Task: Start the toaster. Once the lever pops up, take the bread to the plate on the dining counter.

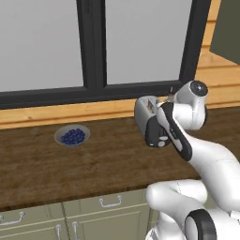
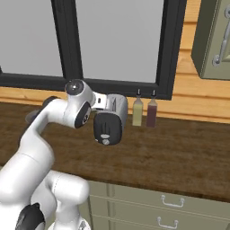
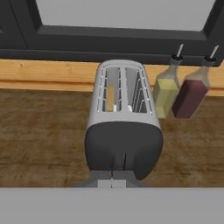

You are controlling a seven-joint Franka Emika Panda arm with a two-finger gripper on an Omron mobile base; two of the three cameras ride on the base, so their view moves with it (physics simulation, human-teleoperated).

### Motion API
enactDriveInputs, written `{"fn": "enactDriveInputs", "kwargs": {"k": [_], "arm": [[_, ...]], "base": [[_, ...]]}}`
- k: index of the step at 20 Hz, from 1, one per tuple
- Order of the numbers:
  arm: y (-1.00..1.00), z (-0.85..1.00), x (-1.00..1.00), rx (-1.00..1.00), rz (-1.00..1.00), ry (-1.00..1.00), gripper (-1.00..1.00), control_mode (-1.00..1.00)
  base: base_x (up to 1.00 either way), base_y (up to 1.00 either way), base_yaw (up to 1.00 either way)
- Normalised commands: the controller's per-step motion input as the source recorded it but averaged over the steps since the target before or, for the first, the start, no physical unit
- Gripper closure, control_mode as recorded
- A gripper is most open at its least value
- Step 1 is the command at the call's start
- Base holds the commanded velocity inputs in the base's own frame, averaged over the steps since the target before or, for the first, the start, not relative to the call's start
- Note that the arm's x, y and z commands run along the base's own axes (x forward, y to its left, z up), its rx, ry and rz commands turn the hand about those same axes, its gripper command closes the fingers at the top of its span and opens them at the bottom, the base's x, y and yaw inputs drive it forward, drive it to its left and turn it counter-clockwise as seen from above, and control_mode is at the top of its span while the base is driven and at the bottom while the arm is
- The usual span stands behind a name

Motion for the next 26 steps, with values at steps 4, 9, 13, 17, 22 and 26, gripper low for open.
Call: {"fn": "enactDriveInputs", "kwargs": {"k": [4, 9, 13, 17, 22, 26], "arm": [[0.0, 0.18, 0.23, 0.0, 0.0, 0.0, 1.0, -1.0], [0.0, 0.05, 0.21, 0.0, 0.0, 0.0, 1.0, -1.0], [0.03, 0.0, 0.29, 0.0, 0.0, 0.0, 1.0, -1.0], [0.06, 0.0, 0.34, -0.01, 0.0, 0.0, 1.0, -1.0], [0.0, 0.0, 0.28, 0.0, 0.0, 0.0, 1.0, -1.0], [0.01, 0.0, 0.26, -0.01, 0.0, 0.0, 1.0, -1.0]], "base": [[0.0, 0.0, 0.0], [0.0, 0.0, 0.0], [0.0, 0.0, 0.0], [0.0, 0.0, 0.0], [0.0, 0.0, 0.0], [0.0, 0.0, 0.0]]}}
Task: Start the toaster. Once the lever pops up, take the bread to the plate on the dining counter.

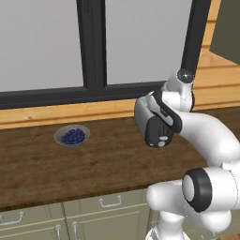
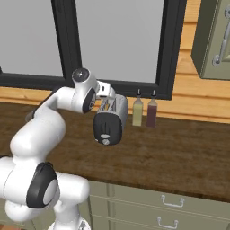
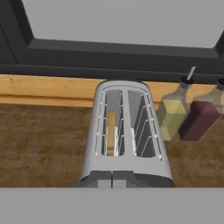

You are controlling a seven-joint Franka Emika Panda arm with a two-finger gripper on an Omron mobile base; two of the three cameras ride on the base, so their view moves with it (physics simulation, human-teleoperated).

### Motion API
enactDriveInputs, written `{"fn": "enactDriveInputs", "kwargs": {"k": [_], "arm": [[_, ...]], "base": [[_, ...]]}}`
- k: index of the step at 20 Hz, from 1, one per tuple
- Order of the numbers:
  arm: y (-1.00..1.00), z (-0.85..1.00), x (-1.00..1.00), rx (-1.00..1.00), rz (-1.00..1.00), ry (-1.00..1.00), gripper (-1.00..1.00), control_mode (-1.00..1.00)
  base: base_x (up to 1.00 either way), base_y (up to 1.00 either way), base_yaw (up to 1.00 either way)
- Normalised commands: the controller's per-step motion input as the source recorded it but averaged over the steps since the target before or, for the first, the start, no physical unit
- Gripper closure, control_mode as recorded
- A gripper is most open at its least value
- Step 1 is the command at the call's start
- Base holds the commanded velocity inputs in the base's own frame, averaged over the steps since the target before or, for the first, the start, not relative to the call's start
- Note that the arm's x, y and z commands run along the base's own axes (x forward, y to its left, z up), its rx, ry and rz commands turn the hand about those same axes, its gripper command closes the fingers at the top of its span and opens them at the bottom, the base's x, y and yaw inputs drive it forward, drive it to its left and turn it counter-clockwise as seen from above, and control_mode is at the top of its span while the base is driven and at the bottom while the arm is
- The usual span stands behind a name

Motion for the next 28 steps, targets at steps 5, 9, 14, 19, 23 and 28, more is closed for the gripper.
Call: {"fn": "enactDriveInputs", "kwargs": {"k": [5, 9, 14, 19, 23, 28], "arm": [[0.02, 0.0, 0.17, -0.01, 0.0, 0.0, -1.0, -1.0], [0.0, -0.01, 0.09, 0.0, 0.0, 0.0, -1.0, -1.0], [0.0, -0.16, 0.02, 0.0, 0.0, 0.0, -1.0, -1.0], [0.0, -0.11, 0.0, 0.0, 0.0, 0.0, -1.0, -1.0], [0.0, -0.05, 0.0, 0.0, 0.0, 0.0, -1.0, -1.0], [0.0, -0.06, 0.0, 0.0, 0.0, 0.0, -1.0, -1.0]], "base": [[0.0, 0.0, 0.0], [0.0, 0.0, 0.0], [0.0, 0.0, 0.0], [0.0, 0.0, 0.0], [0.0, 0.0, 0.0], [0.0, 0.0, 0.0]]}}
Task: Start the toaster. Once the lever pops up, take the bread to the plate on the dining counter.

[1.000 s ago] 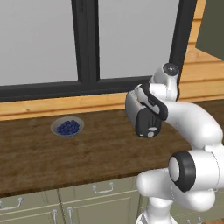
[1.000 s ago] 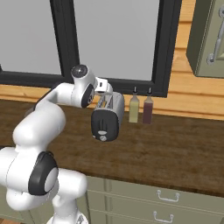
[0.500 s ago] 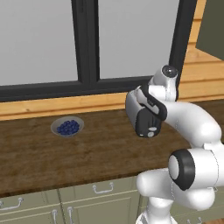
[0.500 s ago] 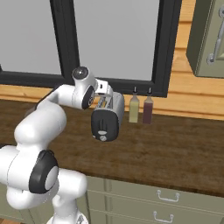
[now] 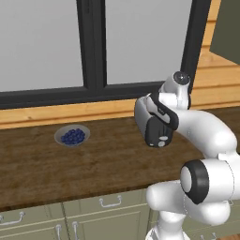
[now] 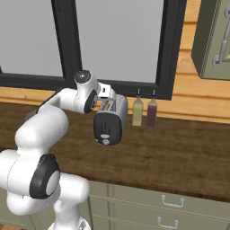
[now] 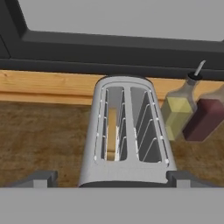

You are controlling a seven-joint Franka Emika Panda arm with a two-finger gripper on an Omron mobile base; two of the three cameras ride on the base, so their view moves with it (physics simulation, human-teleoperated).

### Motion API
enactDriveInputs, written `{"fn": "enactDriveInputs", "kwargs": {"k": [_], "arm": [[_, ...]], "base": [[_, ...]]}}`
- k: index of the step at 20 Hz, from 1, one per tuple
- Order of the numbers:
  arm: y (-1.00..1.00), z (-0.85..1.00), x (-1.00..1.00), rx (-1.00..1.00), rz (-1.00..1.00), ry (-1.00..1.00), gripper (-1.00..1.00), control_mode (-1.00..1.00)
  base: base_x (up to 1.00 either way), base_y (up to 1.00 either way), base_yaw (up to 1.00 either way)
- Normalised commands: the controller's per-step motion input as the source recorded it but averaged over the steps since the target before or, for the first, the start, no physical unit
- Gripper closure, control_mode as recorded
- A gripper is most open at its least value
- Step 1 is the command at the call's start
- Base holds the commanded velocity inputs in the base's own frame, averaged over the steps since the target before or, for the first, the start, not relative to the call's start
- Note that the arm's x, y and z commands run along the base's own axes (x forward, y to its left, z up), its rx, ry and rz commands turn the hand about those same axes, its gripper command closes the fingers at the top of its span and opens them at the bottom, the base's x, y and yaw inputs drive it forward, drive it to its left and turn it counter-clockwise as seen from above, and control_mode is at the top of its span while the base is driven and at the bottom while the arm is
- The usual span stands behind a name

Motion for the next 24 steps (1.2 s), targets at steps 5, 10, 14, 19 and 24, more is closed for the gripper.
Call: {"fn": "enactDriveInputs", "kwargs": {"k": [5, 10, 14, 19, 24], "arm": [[0.0, -0.05, 0.0, 0.0, 0.0, 0.0, -1.0, -1.0], [0.0, -0.05, 0.0, 0.0, 0.0, 0.0, -1.0, -1.0], [0.0, -0.07, 0.0, 0.0, 0.0, 0.0, -1.0, -1.0], [0.0, -0.05, 0.0, 0.0, 0.0, 0.0, -1.0, -1.0], [0.0, -0.01, 0.0, 0.0, 0.0, 0.0, -1.0, -1.0]], "base": [[0.0, 0.0, 0.0], [0.0, 0.0, 0.0], [0.0, 0.0, 0.0], [0.0, 0.0, 0.0], [0.0, 0.0, 0.0]]}}
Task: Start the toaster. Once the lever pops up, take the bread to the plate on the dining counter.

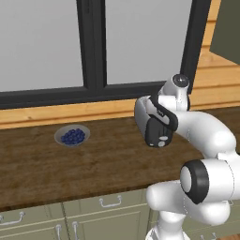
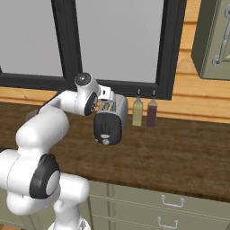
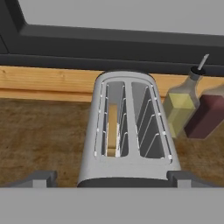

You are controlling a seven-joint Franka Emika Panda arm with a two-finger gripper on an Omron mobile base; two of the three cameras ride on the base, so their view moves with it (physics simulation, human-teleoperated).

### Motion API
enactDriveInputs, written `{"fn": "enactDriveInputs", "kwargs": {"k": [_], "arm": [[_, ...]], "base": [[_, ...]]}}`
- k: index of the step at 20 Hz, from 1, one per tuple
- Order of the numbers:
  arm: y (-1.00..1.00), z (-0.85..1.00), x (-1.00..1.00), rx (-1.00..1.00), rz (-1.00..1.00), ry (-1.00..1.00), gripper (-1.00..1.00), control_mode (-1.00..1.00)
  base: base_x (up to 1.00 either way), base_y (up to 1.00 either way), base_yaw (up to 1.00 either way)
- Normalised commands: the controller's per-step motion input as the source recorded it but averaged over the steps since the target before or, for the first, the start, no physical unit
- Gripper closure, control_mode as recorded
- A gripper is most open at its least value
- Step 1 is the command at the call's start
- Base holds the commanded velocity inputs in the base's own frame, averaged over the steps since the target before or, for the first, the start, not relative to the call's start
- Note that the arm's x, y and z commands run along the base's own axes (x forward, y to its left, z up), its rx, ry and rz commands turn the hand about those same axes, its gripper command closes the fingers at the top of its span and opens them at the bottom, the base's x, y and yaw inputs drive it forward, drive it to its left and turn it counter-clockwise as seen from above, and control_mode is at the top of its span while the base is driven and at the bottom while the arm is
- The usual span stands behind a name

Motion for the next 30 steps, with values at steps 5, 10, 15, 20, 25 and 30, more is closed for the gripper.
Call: {"fn": "enactDriveInputs", "kwargs": {"k": [5, 10, 15, 20, 25, 30], "arm": [[0.0, -0.03, 0.0, 0.0, 0.0, 0.0, -1.0, -1.0], [0.0, -0.02, 0.0, 0.0, 0.0, 0.0, -1.0, -1.0], [0.0, 0.0, 0.0, 0.0, 0.0, 0.0, -1.0, -1.0], [0.0, 0.0, 0.0, 0.0, 0.0, 0.0, -1.0, -1.0], [0.0, 0.0, 0.0, 0.0, 0.0, 0.0, -1.0, -1.0], [0.0, 0.0, 0.0, 0.0, 0.0, 0.0, -1.0, -1.0]], "base": [[0.0, 0.0, 0.0], [0.0, 0.0, 0.0], [0.0, 0.0, 0.0], [0.0, 0.0, 0.0], [0.0, 0.0, 0.0], [0.0, 0.0, 0.0]]}}
